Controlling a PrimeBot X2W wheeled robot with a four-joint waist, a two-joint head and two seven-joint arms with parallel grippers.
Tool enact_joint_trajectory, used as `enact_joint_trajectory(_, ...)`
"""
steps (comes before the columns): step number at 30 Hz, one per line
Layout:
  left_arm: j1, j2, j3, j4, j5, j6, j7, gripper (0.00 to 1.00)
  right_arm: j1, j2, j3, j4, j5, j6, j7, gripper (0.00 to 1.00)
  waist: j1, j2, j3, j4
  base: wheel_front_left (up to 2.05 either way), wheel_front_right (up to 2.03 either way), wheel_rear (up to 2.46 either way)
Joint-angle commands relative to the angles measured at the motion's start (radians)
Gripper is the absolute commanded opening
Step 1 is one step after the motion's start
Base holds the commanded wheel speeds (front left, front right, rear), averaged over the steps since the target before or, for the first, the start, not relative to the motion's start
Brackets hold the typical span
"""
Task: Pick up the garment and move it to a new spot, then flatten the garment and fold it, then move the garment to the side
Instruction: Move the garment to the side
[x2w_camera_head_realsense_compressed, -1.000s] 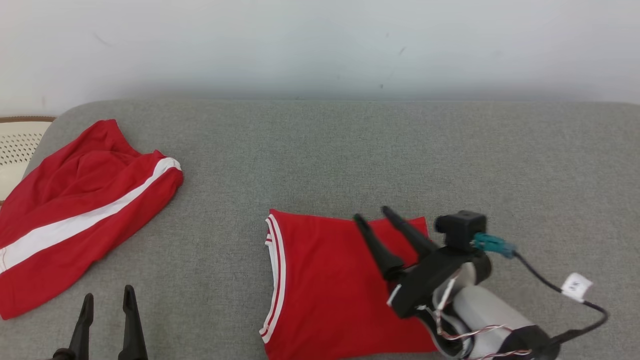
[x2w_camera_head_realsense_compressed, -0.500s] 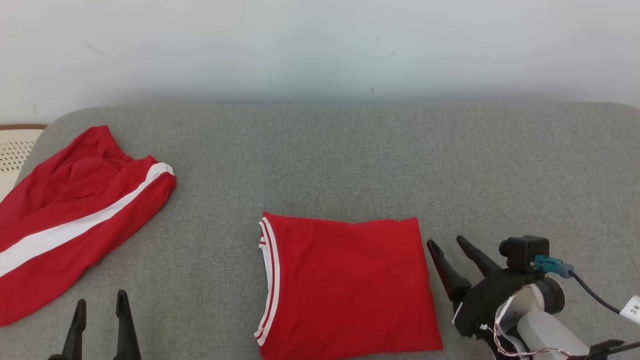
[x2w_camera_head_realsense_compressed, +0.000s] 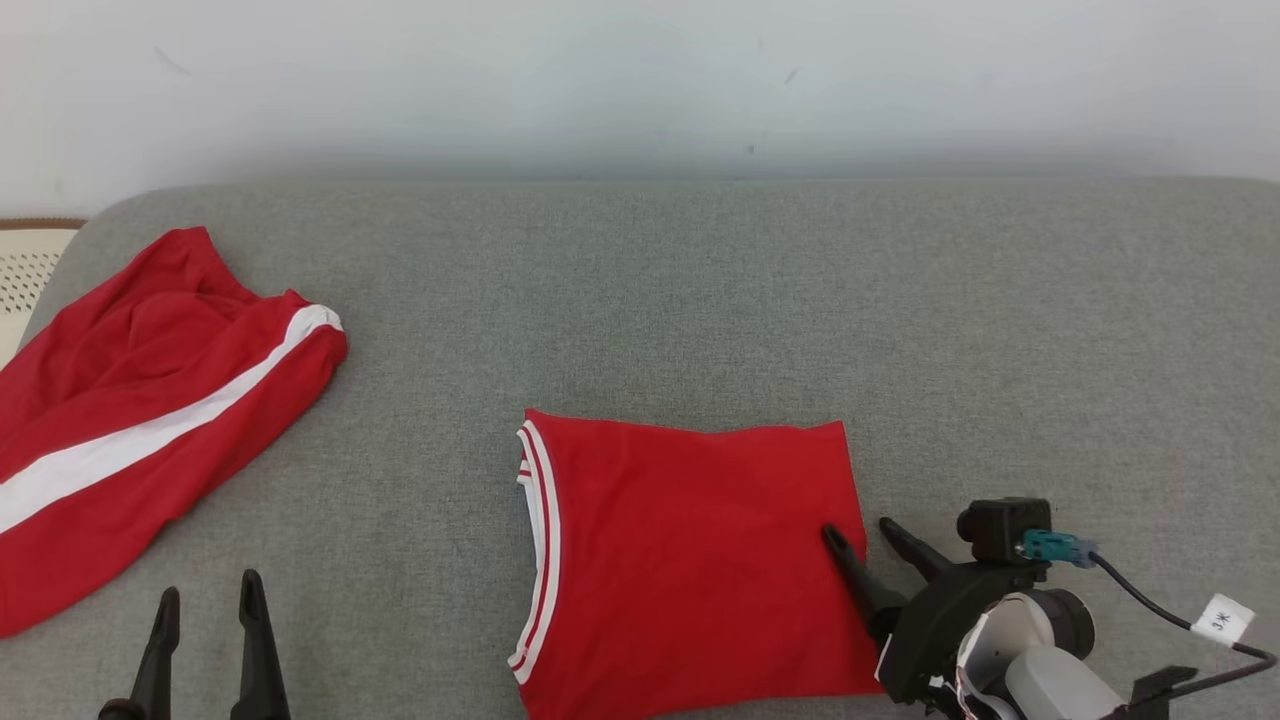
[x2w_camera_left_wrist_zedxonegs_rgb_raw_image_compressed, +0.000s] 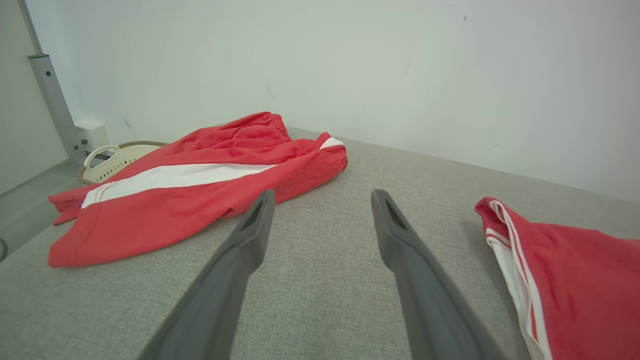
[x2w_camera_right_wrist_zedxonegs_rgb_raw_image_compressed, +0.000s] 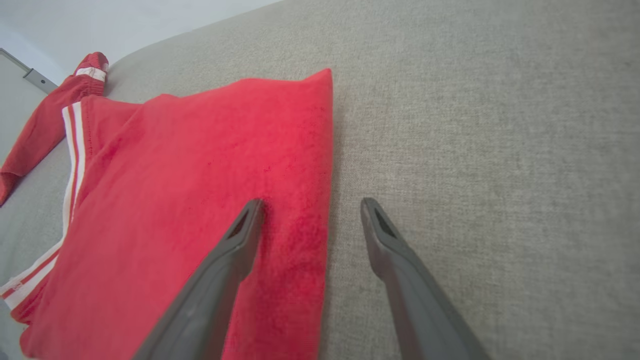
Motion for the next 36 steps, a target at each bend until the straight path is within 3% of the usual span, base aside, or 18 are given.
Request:
enact_joint_trajectory(1,-0.008,0.001,0.003,0.006,-0.001,-0.002,-0.003,1.0,-0.006,0.007,0.002,0.006,-0.002,0.0,0.002,1.0,-0.0001,-0.0001,0.006,0.003,0.0,0.0,0.0)
enact_joint_trajectory(5,-0.016,0.001,0.008,0.015,-0.005,-0.008,-0.003,1.0,-0.017,0.015,0.011,0.032,0.006,0.0,0.02,1.0,-0.0001,-0.0001,0.014,0.01,0.0,0.0,0.0)
enact_joint_trajectory(6,-0.016,0.001,0.007,0.016,-0.006,-0.008,-0.003,1.0,-0.016,0.019,0.018,0.039,0.011,0.0,0.027,0.91,-0.0001,-0.0001,0.015,0.011,0.0,0.0,0.0)
enact_joint_trajectory(8,-0.016,0.001,0.005,0.016,-0.009,-0.005,-0.003,1.0,-0.016,0.024,0.027,0.051,0.019,0.0,0.037,0.5,-0.0001,-0.0001,0.017,0.012,0.0,0.0,0.0)
enact_joint_trajectory(10,-0.016,0.001,0.004,0.017,-0.012,-0.003,-0.003,1.0,-0.023,0.025,0.036,0.064,0.024,0.0,0.046,0.38,-0.0001,-0.0001,0.018,0.013,0.0,0.0,0.0)
enact_joint_trajectory(11,-0.016,0.001,0.004,0.018,-0.013,-0.002,-0.003,1.0,-0.027,0.027,0.038,0.067,0.029,0.0,0.044,0.27,-0.0001,-0.0001,0.018,0.012,0.0,0.0,0.0)
enact_joint_trajectory(12,-0.017,0.001,0.004,0.018,-0.013,-0.001,-0.003,1.0,-0.031,0.028,0.041,0.07,0.03,0.0,0.043,0.02,-0.0001,-0.0001,0.018,0.012,0.0,0.0,0.0)
enact_joint_trajectory(29,-0.008,0.001,0.006,0.012,-0.011,0.007,-0.003,1.0,-0.097,-0.032,0.04,0.067,0.025,0.0,-0.051,0.0,-0.0001,-0.0001,0.009,-0.004,0.0,0.0,0.0)
enact_joint_trajectory(36,-0.002,0.001,0.009,-0.006,-0.004,0.007,-0.003,1.0,-0.176,-0.09,0.014,0.059,0.003,0.0,-0.048,0.0,-0.0001,-0.0001,0.016,-0.03,0.0,0.0,0.0)
